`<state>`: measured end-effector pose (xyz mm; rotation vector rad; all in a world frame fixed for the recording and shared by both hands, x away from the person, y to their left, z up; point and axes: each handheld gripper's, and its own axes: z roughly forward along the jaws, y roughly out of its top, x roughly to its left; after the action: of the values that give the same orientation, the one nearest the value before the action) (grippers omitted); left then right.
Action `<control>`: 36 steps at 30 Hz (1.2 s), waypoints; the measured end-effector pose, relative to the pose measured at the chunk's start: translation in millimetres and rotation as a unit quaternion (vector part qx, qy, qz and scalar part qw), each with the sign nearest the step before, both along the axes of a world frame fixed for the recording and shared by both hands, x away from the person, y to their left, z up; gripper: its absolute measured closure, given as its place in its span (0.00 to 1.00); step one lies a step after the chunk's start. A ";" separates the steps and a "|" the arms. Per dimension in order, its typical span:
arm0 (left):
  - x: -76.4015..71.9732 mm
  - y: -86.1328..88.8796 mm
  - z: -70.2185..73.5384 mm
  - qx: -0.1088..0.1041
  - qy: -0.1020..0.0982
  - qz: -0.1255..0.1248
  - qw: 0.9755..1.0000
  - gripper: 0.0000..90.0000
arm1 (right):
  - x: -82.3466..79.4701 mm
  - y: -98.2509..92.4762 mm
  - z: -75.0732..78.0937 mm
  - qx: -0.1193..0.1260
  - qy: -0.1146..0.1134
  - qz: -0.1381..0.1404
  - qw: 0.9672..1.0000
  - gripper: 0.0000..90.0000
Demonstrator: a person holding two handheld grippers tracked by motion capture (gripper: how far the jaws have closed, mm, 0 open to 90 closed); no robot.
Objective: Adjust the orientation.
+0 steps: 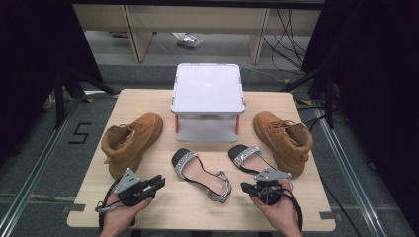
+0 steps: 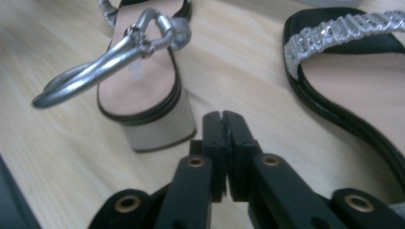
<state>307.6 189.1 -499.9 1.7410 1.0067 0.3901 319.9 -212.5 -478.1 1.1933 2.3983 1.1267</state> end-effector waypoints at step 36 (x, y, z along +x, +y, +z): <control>48.5 -70.3 -14.6 0.111 0.094 -0.064 0.987 0.99 | 28.5 52.0 -3.9 -0.056 0.048 0.011 0.997 1.00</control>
<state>356.1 118.8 -514.4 2.0637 1.0081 0.2672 348.5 -160.5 -482.1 1.2139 2.5154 0.9465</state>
